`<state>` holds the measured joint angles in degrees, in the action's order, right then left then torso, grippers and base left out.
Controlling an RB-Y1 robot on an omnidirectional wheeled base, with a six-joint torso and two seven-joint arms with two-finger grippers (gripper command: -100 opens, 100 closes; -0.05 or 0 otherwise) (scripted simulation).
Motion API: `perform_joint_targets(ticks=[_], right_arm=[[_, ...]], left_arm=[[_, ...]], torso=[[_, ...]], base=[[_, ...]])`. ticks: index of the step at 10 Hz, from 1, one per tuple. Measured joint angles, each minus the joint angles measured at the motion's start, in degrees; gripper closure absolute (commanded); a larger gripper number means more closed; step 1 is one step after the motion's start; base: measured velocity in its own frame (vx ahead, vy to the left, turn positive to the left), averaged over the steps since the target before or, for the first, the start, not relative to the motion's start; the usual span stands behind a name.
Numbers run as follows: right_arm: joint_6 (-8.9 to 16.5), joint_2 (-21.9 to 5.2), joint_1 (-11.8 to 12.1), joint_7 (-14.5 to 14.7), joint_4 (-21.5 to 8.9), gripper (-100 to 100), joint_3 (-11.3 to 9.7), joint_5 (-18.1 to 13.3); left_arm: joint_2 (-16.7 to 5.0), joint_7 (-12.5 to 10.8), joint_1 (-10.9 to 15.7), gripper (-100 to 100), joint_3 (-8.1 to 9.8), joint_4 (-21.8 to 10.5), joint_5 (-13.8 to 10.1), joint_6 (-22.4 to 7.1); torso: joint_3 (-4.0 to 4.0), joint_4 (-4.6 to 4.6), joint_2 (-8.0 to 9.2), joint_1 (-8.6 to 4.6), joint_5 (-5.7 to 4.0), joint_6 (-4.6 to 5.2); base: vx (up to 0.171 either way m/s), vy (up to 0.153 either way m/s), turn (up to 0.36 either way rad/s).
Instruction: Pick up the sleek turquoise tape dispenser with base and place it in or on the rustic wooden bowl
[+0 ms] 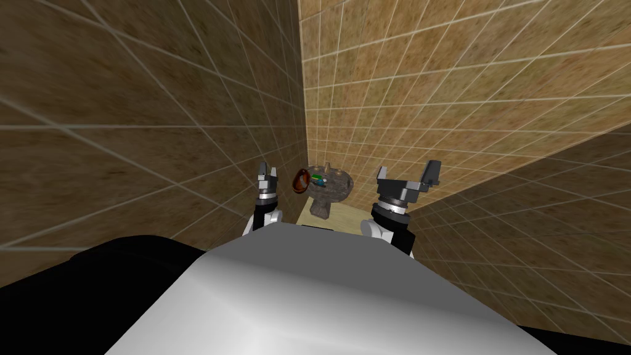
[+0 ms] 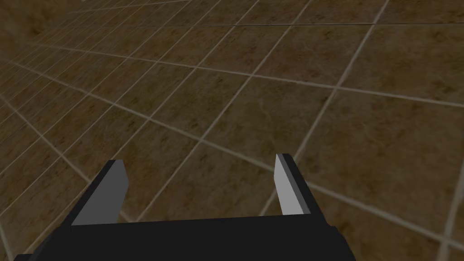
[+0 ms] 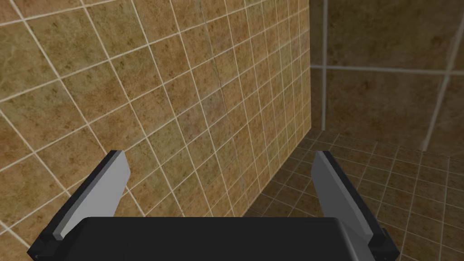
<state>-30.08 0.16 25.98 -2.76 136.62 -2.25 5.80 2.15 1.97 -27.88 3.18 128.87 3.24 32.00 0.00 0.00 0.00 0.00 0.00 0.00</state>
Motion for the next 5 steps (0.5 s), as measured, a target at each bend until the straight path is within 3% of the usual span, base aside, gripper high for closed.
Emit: perform_joint_targets(ticks=[2, 5], right_arm=[[0.0, 0.0, 0.0, 0.0, 0.0, 0, 0.0, 0.0], [0.0, 0.0, 0.0, 0.0, 0.0, 0, 0.0, 0.0]], left_arm=[[-2.6, -0.4, 1.1, -100, -0.53, -0.3, -1.1, -1.0], [-7.1, -1.6, 4.3, -100, -2.45, -1.8, -4.0, -4.1]], torso=[[0.03, 0.01, 0.06, -0.16, -0.03, 0.0], [0.05, 0.02, 0.1, -0.38, -0.08, 0.01]], base=[[-0.023, -0.065, 0.005], [-0.03, -0.104, 0.009]])
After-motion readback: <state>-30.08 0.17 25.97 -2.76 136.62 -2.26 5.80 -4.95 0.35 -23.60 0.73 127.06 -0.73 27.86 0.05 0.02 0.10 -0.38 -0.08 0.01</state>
